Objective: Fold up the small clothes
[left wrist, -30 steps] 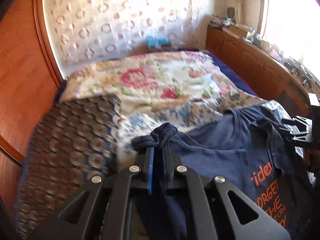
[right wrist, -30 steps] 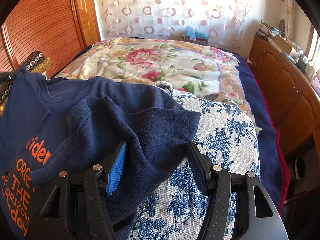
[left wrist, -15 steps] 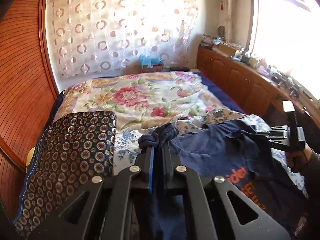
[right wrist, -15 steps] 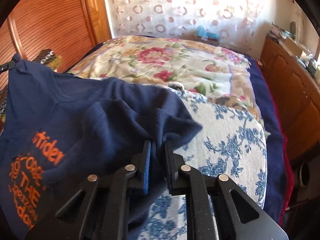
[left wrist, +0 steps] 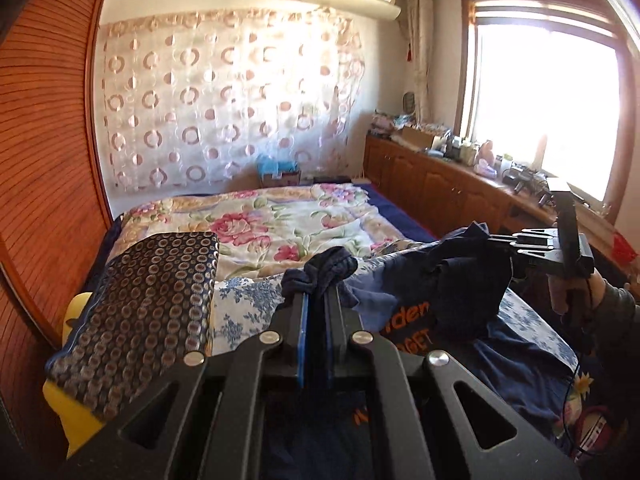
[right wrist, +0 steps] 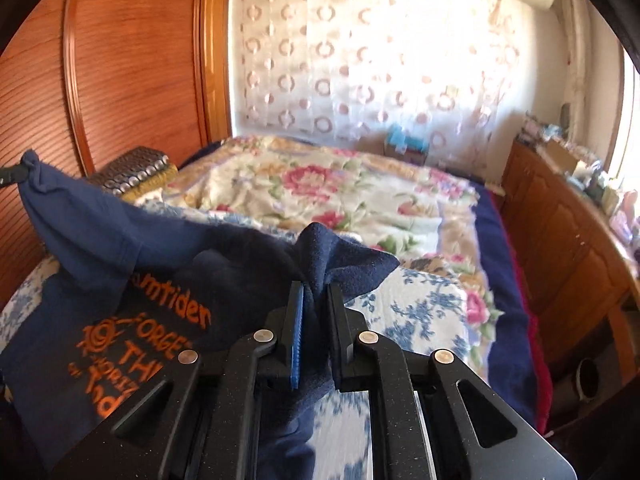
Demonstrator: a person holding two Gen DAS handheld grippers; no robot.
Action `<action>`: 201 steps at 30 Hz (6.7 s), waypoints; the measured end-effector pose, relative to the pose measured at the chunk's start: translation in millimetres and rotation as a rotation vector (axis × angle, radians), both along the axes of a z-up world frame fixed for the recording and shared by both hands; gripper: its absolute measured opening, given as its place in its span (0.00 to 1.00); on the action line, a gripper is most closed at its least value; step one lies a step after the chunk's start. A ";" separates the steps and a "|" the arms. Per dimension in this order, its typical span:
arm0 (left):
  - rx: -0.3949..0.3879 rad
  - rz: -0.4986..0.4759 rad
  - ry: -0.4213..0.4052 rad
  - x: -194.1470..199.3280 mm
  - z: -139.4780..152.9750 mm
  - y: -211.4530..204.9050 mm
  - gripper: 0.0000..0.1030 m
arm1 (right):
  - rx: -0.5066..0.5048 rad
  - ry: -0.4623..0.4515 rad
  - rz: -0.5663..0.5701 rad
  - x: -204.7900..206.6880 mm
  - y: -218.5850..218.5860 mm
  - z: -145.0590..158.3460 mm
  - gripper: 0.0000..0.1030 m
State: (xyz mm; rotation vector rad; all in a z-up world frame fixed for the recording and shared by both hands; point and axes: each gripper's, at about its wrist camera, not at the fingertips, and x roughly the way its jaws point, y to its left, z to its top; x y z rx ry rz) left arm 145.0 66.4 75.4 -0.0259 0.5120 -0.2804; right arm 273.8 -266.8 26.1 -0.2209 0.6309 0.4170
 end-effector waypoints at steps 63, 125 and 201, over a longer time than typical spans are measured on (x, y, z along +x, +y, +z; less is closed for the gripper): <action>0.072 0.101 0.133 -135.5 -76.6 25.8 0.49 | -0.026 0.161 -0.035 -135.8 -20.0 -55.6 0.53; -0.149 -0.095 -0.118 -182.9 56.2 16.4 0.08 | 0.159 -0.107 0.033 -243.8 -56.7 90.7 0.07; 0.115 0.101 0.359 -6.1 -170.6 -13.9 0.55 | 0.149 0.311 -0.252 -55.3 -97.3 -93.2 0.64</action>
